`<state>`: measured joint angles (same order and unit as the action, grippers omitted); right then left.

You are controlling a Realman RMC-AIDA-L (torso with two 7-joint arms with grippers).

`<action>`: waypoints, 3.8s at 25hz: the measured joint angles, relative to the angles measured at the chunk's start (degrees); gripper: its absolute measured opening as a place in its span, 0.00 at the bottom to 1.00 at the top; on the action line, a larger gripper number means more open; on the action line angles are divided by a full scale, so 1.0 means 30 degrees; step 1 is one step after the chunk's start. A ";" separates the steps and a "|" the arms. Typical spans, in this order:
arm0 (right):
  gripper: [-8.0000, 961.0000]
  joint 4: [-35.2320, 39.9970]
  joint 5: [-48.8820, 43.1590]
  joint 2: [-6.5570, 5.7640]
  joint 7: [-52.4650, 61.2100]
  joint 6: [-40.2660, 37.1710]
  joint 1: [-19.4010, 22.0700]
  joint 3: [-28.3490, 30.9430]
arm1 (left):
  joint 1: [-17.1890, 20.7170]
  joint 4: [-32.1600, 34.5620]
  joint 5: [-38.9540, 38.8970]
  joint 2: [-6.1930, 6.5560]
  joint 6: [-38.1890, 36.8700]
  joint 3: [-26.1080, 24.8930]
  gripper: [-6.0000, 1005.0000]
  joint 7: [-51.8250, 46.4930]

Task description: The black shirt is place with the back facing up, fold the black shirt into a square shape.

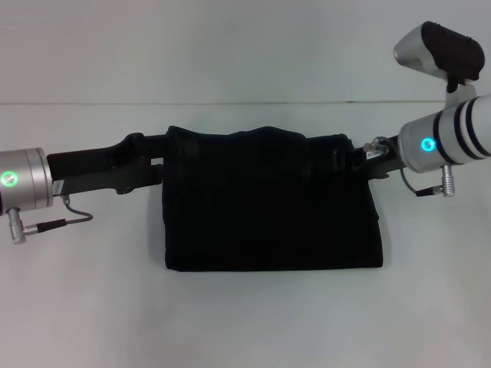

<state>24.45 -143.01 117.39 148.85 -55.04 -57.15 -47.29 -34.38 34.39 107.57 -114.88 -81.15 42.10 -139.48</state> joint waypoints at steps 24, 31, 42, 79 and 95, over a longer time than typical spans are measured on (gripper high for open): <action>0.85 -0.1755 0.2665 0.0868 -0.2221 0.2260 0.0044 -0.0030 | -0.0055 -0.0092 0.0001 -0.0021 0.0052 -0.1262 0.58 0.0001; 0.85 -0.1840 0.2938 0.0853 -0.2331 0.2487 0.0364 0.0019 | -0.0056 -0.0097 0.0001 -0.0027 0.0054 -0.1419 0.58 0.0001; 0.75 -0.1970 0.3472 0.0840 -0.2666 0.2803 0.0447 -0.0199 | -0.0157 -0.0097 0.0001 -0.0028 0.0186 -0.1472 0.58 0.0001; 0.02 0.7217 0.2784 0.0639 0.1466 -0.3190 0.2956 -0.2295 | -0.0084 -0.0156 -0.0781 -0.0018 0.0179 -0.1993 0.58 0.0000; 0.02 0.7709 -0.0749 0.0709 0.3076 -0.3807 0.3545 -0.3185 | -0.0145 -0.0163 -0.0966 -0.0030 0.0347 -0.1994 0.58 0.0001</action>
<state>47.57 -145.25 119.51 158.07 -66.46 -46.52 -56.84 -34.81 33.90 104.67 -114.97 -80.10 36.12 -139.48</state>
